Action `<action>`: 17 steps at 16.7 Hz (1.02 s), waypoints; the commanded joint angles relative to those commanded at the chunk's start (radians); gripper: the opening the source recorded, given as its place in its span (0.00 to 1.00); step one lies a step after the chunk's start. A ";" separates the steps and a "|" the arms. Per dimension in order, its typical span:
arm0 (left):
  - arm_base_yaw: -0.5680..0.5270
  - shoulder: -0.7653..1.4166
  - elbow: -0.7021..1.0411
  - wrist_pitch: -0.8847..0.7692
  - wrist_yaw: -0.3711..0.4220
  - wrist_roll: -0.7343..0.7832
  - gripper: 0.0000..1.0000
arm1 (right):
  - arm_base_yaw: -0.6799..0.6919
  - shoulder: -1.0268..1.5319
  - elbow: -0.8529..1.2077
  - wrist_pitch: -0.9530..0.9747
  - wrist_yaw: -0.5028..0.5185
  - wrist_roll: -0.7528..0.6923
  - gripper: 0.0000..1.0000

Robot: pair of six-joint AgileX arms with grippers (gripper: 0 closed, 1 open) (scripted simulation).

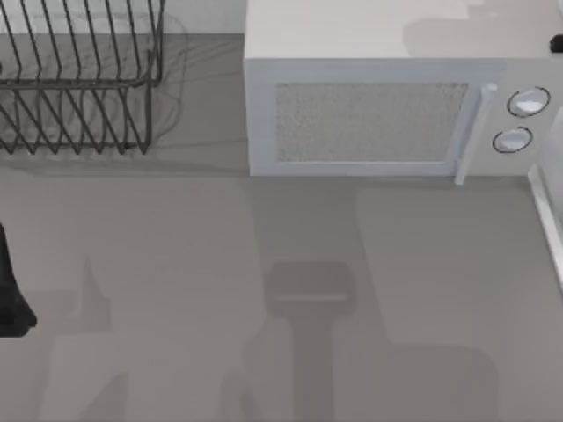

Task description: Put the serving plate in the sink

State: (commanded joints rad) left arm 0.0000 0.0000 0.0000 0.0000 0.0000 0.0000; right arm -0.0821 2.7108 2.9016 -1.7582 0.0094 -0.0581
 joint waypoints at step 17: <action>0.000 0.000 0.000 0.000 0.000 0.000 1.00 | 0.000 0.000 0.000 0.000 0.000 0.000 1.00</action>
State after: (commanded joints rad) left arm 0.0000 0.0000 0.0000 0.0000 0.0000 0.0000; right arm -0.0821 2.7108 2.9016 -1.7582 0.0094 -0.0581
